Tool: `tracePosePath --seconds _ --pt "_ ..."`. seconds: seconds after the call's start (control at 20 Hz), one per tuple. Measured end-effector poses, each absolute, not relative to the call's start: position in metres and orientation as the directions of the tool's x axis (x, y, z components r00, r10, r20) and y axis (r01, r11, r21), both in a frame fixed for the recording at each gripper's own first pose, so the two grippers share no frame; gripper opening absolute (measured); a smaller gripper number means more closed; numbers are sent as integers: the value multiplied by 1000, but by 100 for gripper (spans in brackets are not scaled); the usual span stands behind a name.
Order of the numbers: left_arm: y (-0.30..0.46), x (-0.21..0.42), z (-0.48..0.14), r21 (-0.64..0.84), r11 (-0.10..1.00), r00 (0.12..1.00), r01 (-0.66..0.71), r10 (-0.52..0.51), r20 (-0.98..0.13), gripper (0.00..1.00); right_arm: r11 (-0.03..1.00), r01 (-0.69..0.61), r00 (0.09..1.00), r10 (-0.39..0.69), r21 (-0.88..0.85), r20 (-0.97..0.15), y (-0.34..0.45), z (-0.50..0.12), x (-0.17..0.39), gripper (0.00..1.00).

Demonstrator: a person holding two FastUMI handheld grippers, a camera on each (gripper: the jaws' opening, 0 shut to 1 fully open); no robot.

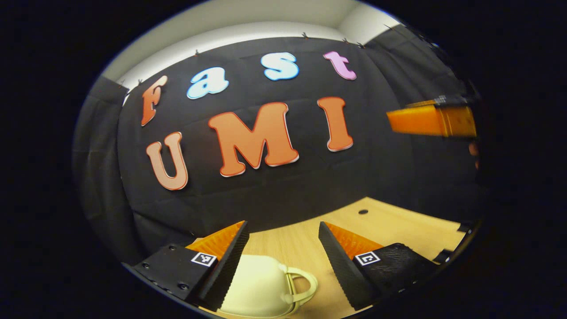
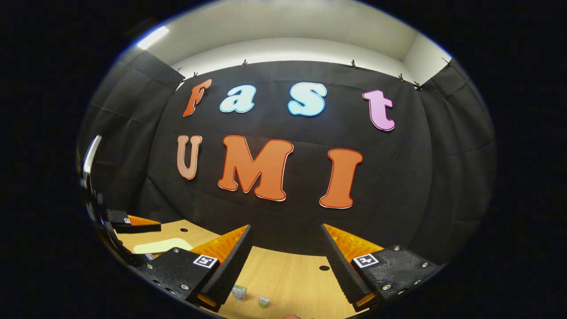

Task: First open the suitcase, pack the skin care products into it, and then close the suitcase.

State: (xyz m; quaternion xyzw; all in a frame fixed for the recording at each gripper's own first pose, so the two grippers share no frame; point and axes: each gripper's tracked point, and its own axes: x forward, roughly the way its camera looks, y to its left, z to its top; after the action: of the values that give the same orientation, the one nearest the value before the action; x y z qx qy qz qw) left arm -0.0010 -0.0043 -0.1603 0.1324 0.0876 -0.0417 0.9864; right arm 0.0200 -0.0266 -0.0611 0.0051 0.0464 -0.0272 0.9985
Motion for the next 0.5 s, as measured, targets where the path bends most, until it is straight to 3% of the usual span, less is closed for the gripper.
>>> tracePosePath --seconds 0.2,0.25,0.5 --pt "-15 0 -235 398 896 943 198 -62 -328 95 999 51 995 -52 -20 -81 -46 -66 33 92" --pt "-16 2 -253 424 879 930 218 -56 -362 88 999 48 996 -49 -22 -79 -49 -68 37 92" --pt "-13 -1 -327 560 769 879 309 -5 -477 88 997 69 994 -71 -31 -88 -76 -81 38 95"
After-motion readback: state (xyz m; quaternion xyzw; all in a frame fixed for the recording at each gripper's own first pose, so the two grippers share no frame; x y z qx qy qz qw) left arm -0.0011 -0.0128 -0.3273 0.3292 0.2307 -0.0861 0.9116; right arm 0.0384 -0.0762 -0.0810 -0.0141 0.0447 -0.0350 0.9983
